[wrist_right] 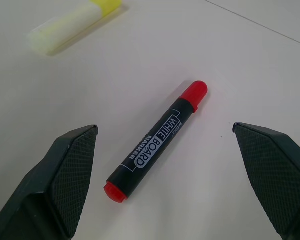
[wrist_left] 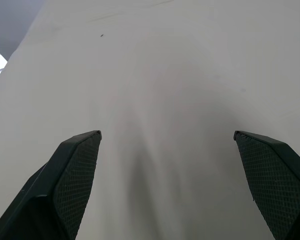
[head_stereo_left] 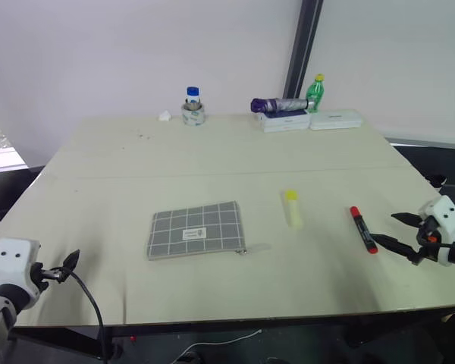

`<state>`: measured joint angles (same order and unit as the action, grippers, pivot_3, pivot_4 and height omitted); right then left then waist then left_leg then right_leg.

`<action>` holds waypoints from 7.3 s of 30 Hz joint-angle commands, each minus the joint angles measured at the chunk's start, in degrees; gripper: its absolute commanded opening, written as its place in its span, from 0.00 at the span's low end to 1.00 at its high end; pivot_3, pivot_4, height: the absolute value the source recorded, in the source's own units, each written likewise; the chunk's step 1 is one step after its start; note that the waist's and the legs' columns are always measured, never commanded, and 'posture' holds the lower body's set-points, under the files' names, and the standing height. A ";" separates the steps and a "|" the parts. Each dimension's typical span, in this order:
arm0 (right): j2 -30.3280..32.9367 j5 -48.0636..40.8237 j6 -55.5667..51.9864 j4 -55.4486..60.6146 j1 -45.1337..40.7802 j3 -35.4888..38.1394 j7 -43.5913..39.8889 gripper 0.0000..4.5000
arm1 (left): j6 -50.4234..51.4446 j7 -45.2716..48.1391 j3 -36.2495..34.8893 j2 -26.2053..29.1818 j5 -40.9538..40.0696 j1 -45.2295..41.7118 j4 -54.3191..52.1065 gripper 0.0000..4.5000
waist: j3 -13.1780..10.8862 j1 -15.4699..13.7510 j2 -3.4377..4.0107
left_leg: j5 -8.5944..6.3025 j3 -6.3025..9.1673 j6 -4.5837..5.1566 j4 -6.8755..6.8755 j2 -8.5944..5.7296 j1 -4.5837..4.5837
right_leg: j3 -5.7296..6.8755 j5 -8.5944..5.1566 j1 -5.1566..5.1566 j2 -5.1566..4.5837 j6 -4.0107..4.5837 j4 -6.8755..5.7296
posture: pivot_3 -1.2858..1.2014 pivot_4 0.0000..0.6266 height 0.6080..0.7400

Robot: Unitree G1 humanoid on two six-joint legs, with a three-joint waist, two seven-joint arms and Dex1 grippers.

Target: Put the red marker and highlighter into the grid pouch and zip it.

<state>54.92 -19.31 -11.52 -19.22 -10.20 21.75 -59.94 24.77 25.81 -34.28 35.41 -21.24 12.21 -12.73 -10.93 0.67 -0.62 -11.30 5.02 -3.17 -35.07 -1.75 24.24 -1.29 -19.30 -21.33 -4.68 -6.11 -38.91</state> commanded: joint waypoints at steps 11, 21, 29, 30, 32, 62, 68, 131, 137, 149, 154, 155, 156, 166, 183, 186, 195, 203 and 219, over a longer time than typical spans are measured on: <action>-3.92 -1.09 -2.21 9.53 -6.73 -5.57 2.68 1.00 | -2.07 1.35 1.97 0.39 0.65 -0.38 -3.61 0.99 | 0.00 0.32 0.00 | 0.00 -0.01 0.00 0.00 0.08 -0.06 | -0.06 0.07 0.00 0.07 -0.06 0.00 | 0.52 0.24 0.98; -15.36 -3.23 -12.85 27.83 -11.89 -15.61 10.47 0.95 | -15.11 6.52 8.88 3.52 8.40 -1.88 -0.59 1.00 | 0.00 -0.14 -0.01 | -0.01 0.04 -0.01 -0.01 0.10 0.02 | -0.04 0.06 -0.04 0.06 0.02 0.03 | 0.52 0.24 0.98; -22.14 1.62 -21.91 28.24 -17.10 -25.28 18.33 0.13 | -34.96 12.02 17.43 11.91 20.79 -4.15 9.79 1.00 | -0.01 0.24 0.02 | -0.01 -0.01 -0.01 0.12 0.13 0.06 | -0.07 0.03 -0.18 0.04 0.13 0.05 | 0.52 0.24 0.98; -23.14 2.25 -22.40 28.03 -17.69 -25.86 19.52 0.01 | -37.69 11.84 18.45 12.73 22.37 -4.95 11.43 1.00 | 0.00 0.21 0.01 | -0.01 -0.04 -0.01 0.15 0.13 0.06 | -0.10 0.03 -0.21 0.04 0.11 0.05 | 0.52 0.24 0.98; -25.20 4.04 -23.72 27.44 -18.91 -27.30 22.41 0.01 | -43.55 11.78 21.23 14.26 25.60 -7.21 14.83 1.00 | 0.00 0.18 0.01 | -0.01 -0.02 -0.01 0.15 0.15 0.09 | -0.09 0.10 -0.23 0.07 0.00 0.06 | 0.52 0.24 0.98; -35.13 11.88 -25.07 16.65 -24.20 -37.05 25.02 0.01 | -73.60 10.20 40.49 13.93 36.51 -27.05 40.02 1.00 | 0.04 0.18 0.07 | 0.01 -0.07 0.01 0.03 0.02 -0.12 | 0.04 0.14 -0.04 0.23 -0.11 -0.22 | 0.52 0.24 0.98; -35.93 12.62 -23.67 14.68 -25.07 -37.01 24.38 0.01 | -75.42 10.97 41.08 13.78 35.14 -27.45 40.10 1.00 | 0.04 0.36 0.07 | 0.01 -0.08 0.01 0.04 0.02 -0.14 | 0.04 0.15 -0.05 0.23 -0.11 -0.23 | 0.52 0.24 0.98; -32.12 7.54 -26.51 21.67 -29.85 -28.51 23.98 0.01 | -7.95 -2.98 38.18 -11.35 11.60 -18.30 -10.85 0.00 | 0.01 1.36 0.04 | -0.01 -0.03 0.02 -0.02 0.21 -0.09 | -0.06 0.14 -0.08 0.48 -0.09 -0.29 | 0.52 0.24 0.98; -33.99 7.27 -29.04 29.93 -29.37 -35.49 22.27 0.01 | -6.45 -4.99 40.80 -15.17 13.98 -20.21 -10.31 0.00 | 0.01 1.45 0.04 | -0.01 -0.02 0.02 -0.01 0.21 -0.08 | -0.06 0.14 -0.09 0.49 -0.09 -0.29 | 0.52 0.24 0.98; -38.56 6.56 -32.05 38.45 -29.96 -44.82 19.65 0.01 | -5.46 -7.53 43.55 -20.87 17.24 -23.86 -8.33 0.00 | 0.02 1.16 0.02 | -0.01 0.03 0.02 -0.04 0.20 -0.09 | -0.06 0.15 -0.08 0.48 -0.09 -0.28 | 0.52 0.24 0.98; -35.05 4.96 -32.43 39.09 -29.43 -41.70 16.84 0.13 | -5.46 -9.51 41.95 -22.09 18.27 -24.80 -7.23 0.00 | 0.02 0.52 0.02 | -0.01 0.03 0.02 -0.05 0.20 -0.08 | -0.05 0.15 -0.08 0.49 -0.09 -0.28 | 0.52 0.24 0.98; -33.90 4.12 -32.74 39.37 -29.17 -40.51 15.98 0.21 | -5.51 -9.94 41.57 -22.16 18.55 -25.07 -6.91 0.00 | 0.01 0.39 0.01 | -0.01 0.02 0.02 -0.05 0.20 -0.08 | -0.05 0.15 -0.09 0.49 -0.09 -0.28 | 0.52 0.24 0.98; -32.48 4.19 -32.60 39.29 -28.70 -38.73 16.19 0.30 | -5.58 -10.50 40.92 -22.24 18.83 -25.41 -6.49 0.00 | 0.01 0.32 0.01 | -0.01 0.01 0.02 -0.05 0.20 -0.08 | -0.04 0.15 -0.09 0.49 -0.09 -0.27 | 0.52 0.24 0.98; -22.71 9.93 -34.50 28.28 -23.59 -23.68 28.45 0.88 | -9.47 -9.37 40.28 -17.45 22.56 -27.35 -3.42 0.00 | 0.01 0.07 0.00 | -0.01 -0.06 0.02 -0.04 0.16 -0.02 | -0.02 0.15 -0.07 0.48 -0.09 -0.19 | 0.52 0.24 0.98; -29.59 7.59 -43.76 24.79 -17.68 -17.00 38.01 0.37 | -14.73 -9.22 42.42 -18.63 26.81 -29.91 5.40 0.00 | 0.01 0.22 0.00 | -0.01 -0.07 0.02 -0.06 0.18 0.01 | -0.02 0.15 -0.08 0.51 -0.09 -0.20 | 0.52 0.24 0.98; -27.97 8.10 -42.17 25.72 -18.36 -17.61 37.39 0.19 | -14.96 -9.37 42.36 -19.02 27.05 -29.78 5.74 0.00 | 0.01 0.21 0.00 | 0.00 -0.07 0.02 -0.05 0.18 0.00 | -0.02 0.15 -0.08 0.52 -0.09 -0.20 | 0.52 0.24 0.98; -20.71 0.64 -38.52 37.03 -20.75 -17.51 24.66 0.19 | -15.85 -9.26 42.13 -19.77 27.26 -29.98 6.93 0.00 | 0.00 0.31 0.01 | -0.01 -0.06 0.02 -0.05 0.20 0.02 | -0.01 0.15 -0.09 0.56 -0.10 -0.19 | 0.52 0.24 0.98; -20.53 -0.39 -41.13 38.70 -21.78 -20.02 25.23 0.19 | -15.85 -9.30 42.36 -20.68 27.16 -30.15 6.86 0.00 | 0.00 0.04 0.01 | -0.01 -0.05 0.02 -0.08 0.20 0.03 | 0.00 0.15 -0.08 0.52 -0.10 -0.19 | 0.52 0.24 0.98; -20.01 1.67 -40.48 35.07 -21.25 -23.77 26.78 0.19 | -15.60 -8.89 42.68 -21.99 27.23 -29.37 5.01 0.00 | 0.00 0.06 0.01 | -0.01 -0.04 0.02 -0.07 0.20 0.03 | 0.00 0.15 -0.09 0.53 -0.10 -0.19 | 0.52 0.24 0.98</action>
<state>34.16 -18.20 -53.13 14.89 -30.94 -2.11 -33.08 9.74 16.94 8.34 13.38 5.81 -17.04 -5.20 -10.93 0.73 -0.61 -11.30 4.97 -3.15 -35.14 -1.55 24.27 -1.29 -19.16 -21.42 -4.15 -6.21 -39.11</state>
